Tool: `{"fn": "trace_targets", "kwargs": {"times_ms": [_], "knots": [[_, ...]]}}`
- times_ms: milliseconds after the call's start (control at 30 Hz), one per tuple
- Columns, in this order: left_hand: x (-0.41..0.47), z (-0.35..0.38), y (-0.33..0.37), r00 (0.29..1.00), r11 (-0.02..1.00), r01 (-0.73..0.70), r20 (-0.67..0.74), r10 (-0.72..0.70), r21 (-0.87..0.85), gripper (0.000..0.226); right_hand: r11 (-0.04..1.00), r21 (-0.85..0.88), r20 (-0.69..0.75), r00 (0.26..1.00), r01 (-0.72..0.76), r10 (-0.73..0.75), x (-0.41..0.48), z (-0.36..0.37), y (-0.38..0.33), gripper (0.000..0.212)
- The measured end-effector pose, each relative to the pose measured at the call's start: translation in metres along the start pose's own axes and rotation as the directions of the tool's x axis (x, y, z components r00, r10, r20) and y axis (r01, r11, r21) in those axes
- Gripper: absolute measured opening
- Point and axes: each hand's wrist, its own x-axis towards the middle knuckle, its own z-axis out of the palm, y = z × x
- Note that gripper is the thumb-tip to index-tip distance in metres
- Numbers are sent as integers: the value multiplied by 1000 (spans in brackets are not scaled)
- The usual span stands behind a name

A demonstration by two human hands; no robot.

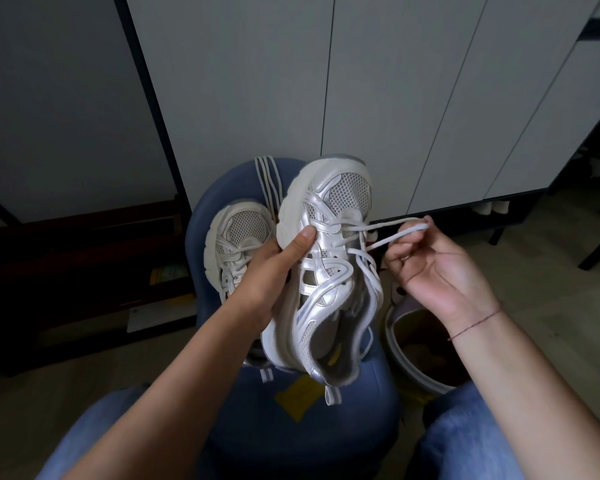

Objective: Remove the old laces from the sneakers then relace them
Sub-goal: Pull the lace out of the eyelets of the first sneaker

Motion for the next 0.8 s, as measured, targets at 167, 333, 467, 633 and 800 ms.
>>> {"fn": "trace_targets", "kwargs": {"times_ms": [167,333,467,633,800], "knots": [[0,0,0,1000,999,21,-11,-21,-36,58,944,-331,56,998,12,7,-2,-6,9,51],[1,-2,1,1000,999,18,-11,-18,-28,56,852,-506,157,986,137,-65,-11,5,24,29],[1,-1,-1,1000,1000,-7,3,7,-4,59,703,-668,79,963,243,-257,-10,3,31,9],[1,-1,-1,1000,1000,-1,7,1,-17,62,574,-776,79,943,261,-323,-10,1,31,3],[1,0,-1,1000,999,12,14,-11,-42,60,812,-566,-16,983,142,-183,-9,7,25,16]]}}
